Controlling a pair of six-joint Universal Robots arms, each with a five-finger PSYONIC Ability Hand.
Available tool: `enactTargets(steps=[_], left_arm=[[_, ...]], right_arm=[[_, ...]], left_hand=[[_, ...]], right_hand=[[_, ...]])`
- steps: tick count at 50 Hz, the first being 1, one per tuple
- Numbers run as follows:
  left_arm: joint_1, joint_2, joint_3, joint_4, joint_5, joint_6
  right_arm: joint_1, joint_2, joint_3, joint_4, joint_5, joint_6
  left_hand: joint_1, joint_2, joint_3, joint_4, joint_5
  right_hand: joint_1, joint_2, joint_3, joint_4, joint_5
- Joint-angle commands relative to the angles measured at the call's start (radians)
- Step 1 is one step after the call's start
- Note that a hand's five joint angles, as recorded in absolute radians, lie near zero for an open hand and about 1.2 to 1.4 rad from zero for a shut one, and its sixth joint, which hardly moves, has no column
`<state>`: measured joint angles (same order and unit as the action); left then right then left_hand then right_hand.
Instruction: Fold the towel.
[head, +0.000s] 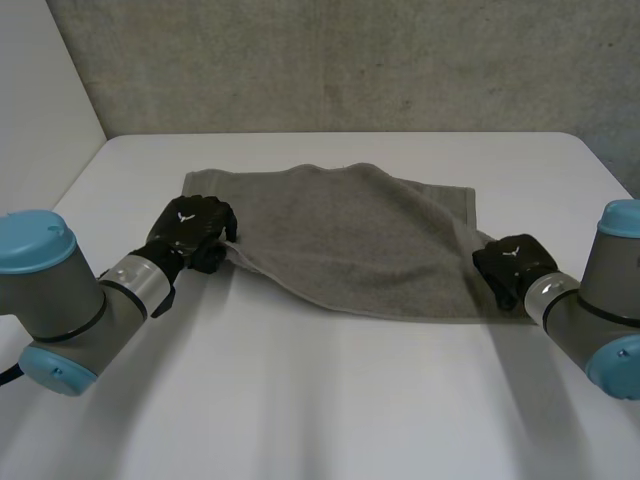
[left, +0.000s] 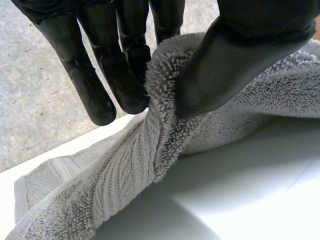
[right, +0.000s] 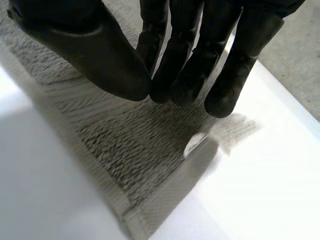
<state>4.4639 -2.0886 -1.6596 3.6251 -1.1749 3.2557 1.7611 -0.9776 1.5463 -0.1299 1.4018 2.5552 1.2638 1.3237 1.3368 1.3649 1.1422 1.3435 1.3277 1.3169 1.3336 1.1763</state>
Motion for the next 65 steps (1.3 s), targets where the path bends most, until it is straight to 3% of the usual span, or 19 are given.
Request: enactTargets(steps=[1, 9, 10, 11, 12, 16, 21, 31, 65], left_arm=[[0.002, 0.005, 0.001, 0.0, 0.0, -0.011], [0.003, 0.01, 0.0, 0.0, 0.0, -0.024], [0.002, 0.012, -0.002, -0.002, 0.0, -0.024], [0.002, 0.012, -0.002, -0.003, -0.002, -0.024], [0.002, 0.012, -0.002, -0.003, -0.002, -0.024], [0.0, 0.015, -0.008, -0.003, 0.0, -0.024], [0.0, 0.013, -0.008, -0.002, 0.0, -0.024], [-0.002, 0.01, -0.008, 0.001, 0.0, -0.024], [0.0, 0.004, -0.002, 0.003, 0.001, -0.024]], right_arm=[[-0.012, -0.073, 0.002, 0.001, -0.053, 0.066], [-0.02, -0.107, 0.005, 0.05, -0.089, 0.12], [-0.022, -0.112, 0.009, 0.094, -0.096, 0.109], [-0.022, -0.112, 0.009, 0.095, -0.096, 0.109], [-0.023, -0.116, 0.014, 0.134, -0.104, 0.1], [-0.026, -0.13, 0.043, 0.162, -0.11, 0.082], [-0.106, -0.142, 0.138, 0.052, -0.158, 0.02], [-0.141, -0.098, 0.137, 0.012, -0.196, -0.01], [-0.127, -0.009, 0.075, -0.036, -0.193, -0.013]], left_hand=[[0.132, 0.073, 0.059, 0.031, 0.08], [0.132, 0.073, 0.059, 0.031, 0.08], [0.132, 0.073, 0.059, 0.031, 0.08], [0.132, 0.073, 0.059, 0.031, 0.08], [0.132, 0.073, 0.059, 0.031, 0.08], [0.132, 0.073, 0.059, 0.031, 0.08], [0.132, 0.073, 0.059, 0.031, 0.08], [0.132, 0.073, 0.059, 0.031, 0.08], [0.132, 0.073, 0.059, 0.031, 0.08]], right_hand=[[0.053, 0.069, 0.079, 0.063, 0.045], [0.053, 0.069, 0.079, 0.063, 0.045], [-0.42, -0.404, -0.393, -0.41, -0.427], [-0.425, -0.409, -0.398, -0.415, -0.432], [-0.843, -0.827, -0.817, -0.833, -0.851], [-0.856, -0.84, -0.83, -0.846, -0.864], [-0.874, -0.858, -0.847, -0.864, -0.881], [-0.818, -0.802, -0.792, -0.808, -0.826], [-0.639, -0.623, -0.612, -0.629, -0.646]])
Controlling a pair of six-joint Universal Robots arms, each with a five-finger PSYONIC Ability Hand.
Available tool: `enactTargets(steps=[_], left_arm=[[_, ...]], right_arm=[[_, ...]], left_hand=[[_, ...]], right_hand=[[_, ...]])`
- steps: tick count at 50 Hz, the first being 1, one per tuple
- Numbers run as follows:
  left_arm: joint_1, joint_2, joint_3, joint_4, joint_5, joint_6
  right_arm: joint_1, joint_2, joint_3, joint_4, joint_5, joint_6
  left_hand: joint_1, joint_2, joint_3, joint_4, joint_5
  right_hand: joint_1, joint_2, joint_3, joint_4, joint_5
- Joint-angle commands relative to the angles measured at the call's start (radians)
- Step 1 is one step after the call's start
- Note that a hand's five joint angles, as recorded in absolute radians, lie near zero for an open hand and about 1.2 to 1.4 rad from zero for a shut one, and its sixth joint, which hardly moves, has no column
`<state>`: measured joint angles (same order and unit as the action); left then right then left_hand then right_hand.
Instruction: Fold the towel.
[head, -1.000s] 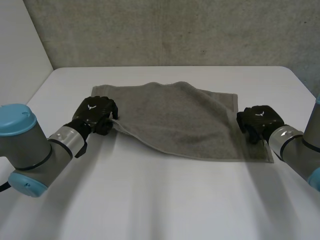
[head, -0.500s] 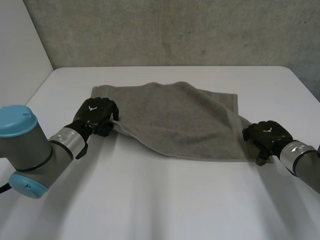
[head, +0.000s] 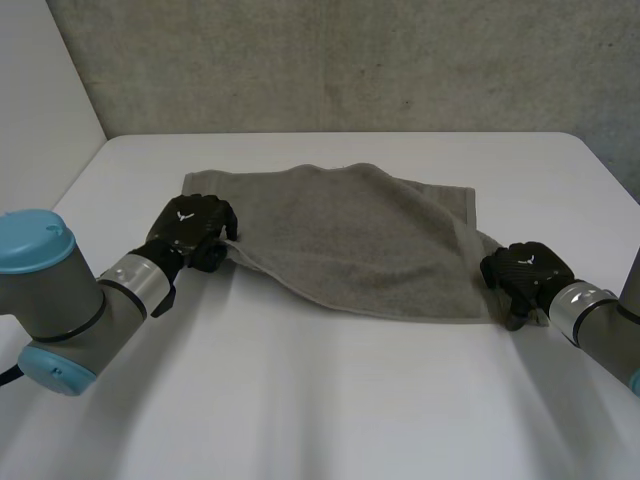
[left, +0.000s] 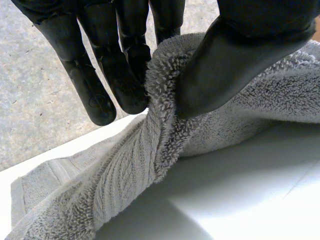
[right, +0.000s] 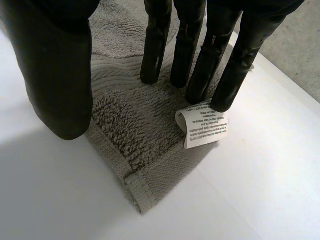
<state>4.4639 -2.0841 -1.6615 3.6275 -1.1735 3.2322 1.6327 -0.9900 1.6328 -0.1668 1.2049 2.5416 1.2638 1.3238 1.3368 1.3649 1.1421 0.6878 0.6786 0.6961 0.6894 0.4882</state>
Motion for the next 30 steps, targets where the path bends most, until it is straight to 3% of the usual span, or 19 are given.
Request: enactTargets(steps=[1, 30], left_arm=[[0.0, -0.001, 0.0, 0.0, 0.0, 0.0], [0.0, -0.005, 0.002, 0.0, 0.0, 0.0]], right_arm=[[0.001, 0.005, -0.013, 0.001, 0.004, 0.002], [0.003, 0.027, -0.051, 0.001, 0.015, 0.005]], left_hand=[[0.132, 0.072, 0.059, 0.031, 0.08], [0.132, 0.072, 0.059, 0.031, 0.08]], right_hand=[[0.017, 0.026, 0.008, 0.015, 0.042], [0.008, 0.017, 0.0, 0.006, 0.033]])
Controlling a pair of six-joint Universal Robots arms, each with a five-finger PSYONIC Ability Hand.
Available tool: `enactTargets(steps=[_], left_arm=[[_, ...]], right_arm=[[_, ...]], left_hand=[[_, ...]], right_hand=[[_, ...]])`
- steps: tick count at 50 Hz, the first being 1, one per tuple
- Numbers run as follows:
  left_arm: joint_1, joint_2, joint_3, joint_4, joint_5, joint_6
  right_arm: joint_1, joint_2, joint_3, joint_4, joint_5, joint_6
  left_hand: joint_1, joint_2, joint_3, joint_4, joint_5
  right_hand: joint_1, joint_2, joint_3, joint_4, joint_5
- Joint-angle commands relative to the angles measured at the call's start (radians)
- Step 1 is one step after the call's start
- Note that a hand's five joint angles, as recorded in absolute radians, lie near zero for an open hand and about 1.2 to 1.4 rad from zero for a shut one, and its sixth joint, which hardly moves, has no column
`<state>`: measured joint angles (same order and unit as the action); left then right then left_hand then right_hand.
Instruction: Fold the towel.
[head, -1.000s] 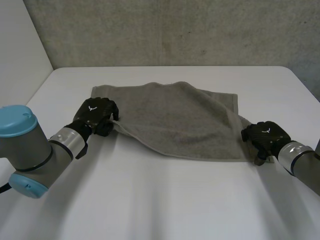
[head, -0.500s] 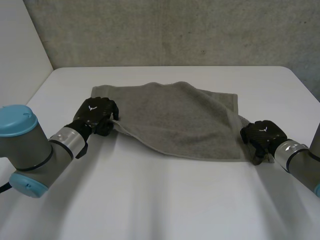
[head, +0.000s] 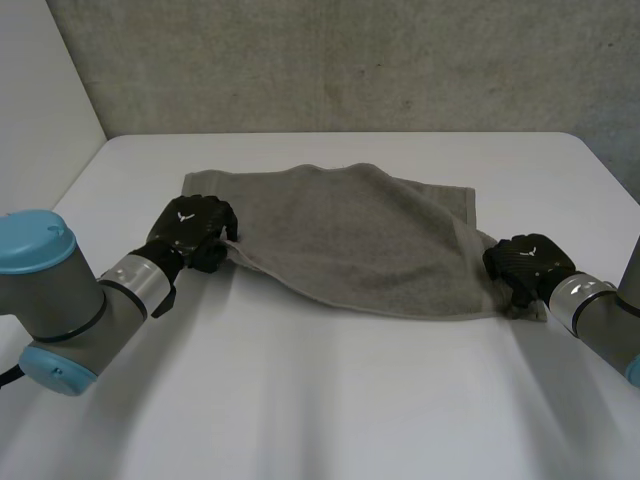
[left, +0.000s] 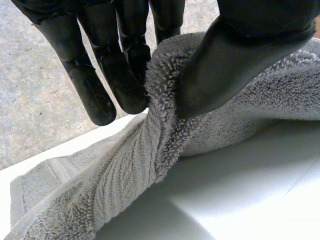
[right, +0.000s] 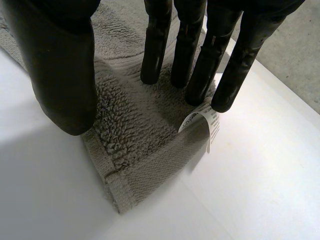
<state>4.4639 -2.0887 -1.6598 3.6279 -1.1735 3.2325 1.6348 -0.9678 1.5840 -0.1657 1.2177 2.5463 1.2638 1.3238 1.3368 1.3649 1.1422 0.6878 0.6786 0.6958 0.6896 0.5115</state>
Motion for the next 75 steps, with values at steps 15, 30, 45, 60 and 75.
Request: enactTargets(steps=[15, 30, 45, 60, 75], left_arm=[[0.003, 0.022, 0.014, -0.012, -0.002, 0.0], [0.025, 0.266, 0.041, -0.066, 0.0, -0.109], [0.103, 0.53, 0.075, -0.21, 0.014, -0.165], [0.087, 0.113, 0.408, -0.224, 0.008, -0.154], [0.018, -0.152, 1.277, -0.193, -0.13, -0.169]], right_arm=[[0.025, -0.035, -0.03, 0.014, 0.008, 0.028], [0.028, -0.413, -0.149, 0.191, 0.005, 0.242], [0.017, -0.509, -0.452, 0.543, -0.017, 0.287], [0.154, -0.16, -0.733, 0.52, 0.066, 0.244], [0.208, 0.083, -1.377, 0.256, 0.217, 0.256]], left_hand=[[0.132, 0.072, 0.059, 0.031, 0.08], [0.132, 0.072, 0.059, 0.031, 0.08], [0.132, 0.072, 0.059, 0.031, 0.08], [0.132, 0.072, 0.059, 0.031, 0.08], [0.132, 0.072, 0.059, 0.031, 0.08]], right_hand=[[0.708, 0.718, 0.7, 0.707, 0.71], [0.708, 0.718, 0.7, 0.707, 0.71], [0.708, 0.718, 0.7, 0.707, 0.71], [0.708, 0.718, 0.7, 0.707, 0.71], [0.708, 0.718, 0.7, 0.707, 0.71]])
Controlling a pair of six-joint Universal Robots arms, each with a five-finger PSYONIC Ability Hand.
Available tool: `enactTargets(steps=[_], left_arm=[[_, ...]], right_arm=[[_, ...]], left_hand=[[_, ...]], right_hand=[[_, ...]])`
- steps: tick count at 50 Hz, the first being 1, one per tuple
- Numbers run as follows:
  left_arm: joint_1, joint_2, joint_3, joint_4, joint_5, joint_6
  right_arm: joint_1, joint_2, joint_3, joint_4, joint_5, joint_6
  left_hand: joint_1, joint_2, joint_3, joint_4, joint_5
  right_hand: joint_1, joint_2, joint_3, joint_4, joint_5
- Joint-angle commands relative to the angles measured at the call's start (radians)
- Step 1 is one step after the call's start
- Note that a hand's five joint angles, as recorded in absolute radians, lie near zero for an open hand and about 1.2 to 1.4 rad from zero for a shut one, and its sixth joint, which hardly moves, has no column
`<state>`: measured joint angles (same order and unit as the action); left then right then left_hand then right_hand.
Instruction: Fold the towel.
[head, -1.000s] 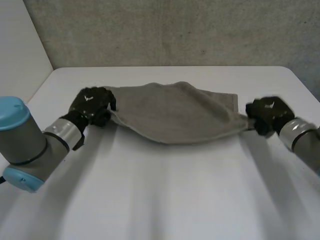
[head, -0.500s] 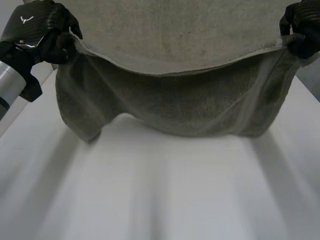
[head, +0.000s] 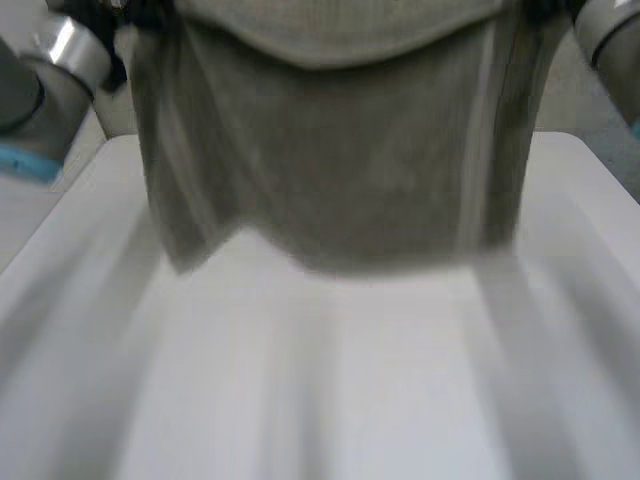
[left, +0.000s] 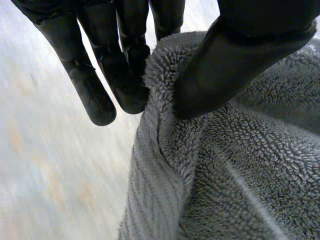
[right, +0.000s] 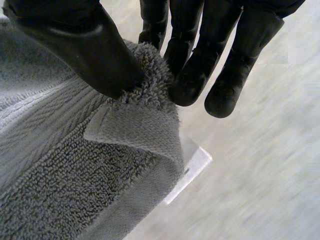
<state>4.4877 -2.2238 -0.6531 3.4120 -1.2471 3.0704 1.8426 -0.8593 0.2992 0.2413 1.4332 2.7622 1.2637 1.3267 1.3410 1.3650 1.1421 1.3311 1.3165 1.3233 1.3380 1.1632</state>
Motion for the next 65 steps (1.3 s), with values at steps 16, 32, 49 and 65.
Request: enactTargets(steps=[16, 32, 49, 65], left_arm=[[0.011, 0.032, -0.309, 0.056, 0.012, 0.01], [0.019, 0.016, -0.868, 0.228, 0.087, 0.233], [0.025, -0.025, -0.876, 0.219, 0.049, 0.373], [0.042, 0.009, -0.909, 0.214, 0.066, 0.392]], right_arm=[[-0.025, -0.179, 0.542, -0.177, -0.171, 0.037], [-0.032, -0.225, 1.169, -0.298, -0.152, -0.168], [-0.071, -0.222, 1.229, -0.356, -0.154, -0.161], [-0.063, -0.207, 1.247, -0.361, -0.154, -0.167]], left_hand=[[0.133, 0.07, 0.055, 0.031, 0.08], [0.133, 0.07, 0.055, 0.031, 0.08], [-0.539, -0.602, -0.616, -0.641, -0.592], [-0.686, -0.749, -0.763, -0.787, -0.739]], right_hand=[[0.065, 0.08, 0.073, 0.058, 0.059], [0.065, 0.08, 0.073, 0.058, 0.059], [0.065, 0.08, 0.073, 0.058, 0.059], [0.065, 0.08, 0.073, 0.058, 0.059]])
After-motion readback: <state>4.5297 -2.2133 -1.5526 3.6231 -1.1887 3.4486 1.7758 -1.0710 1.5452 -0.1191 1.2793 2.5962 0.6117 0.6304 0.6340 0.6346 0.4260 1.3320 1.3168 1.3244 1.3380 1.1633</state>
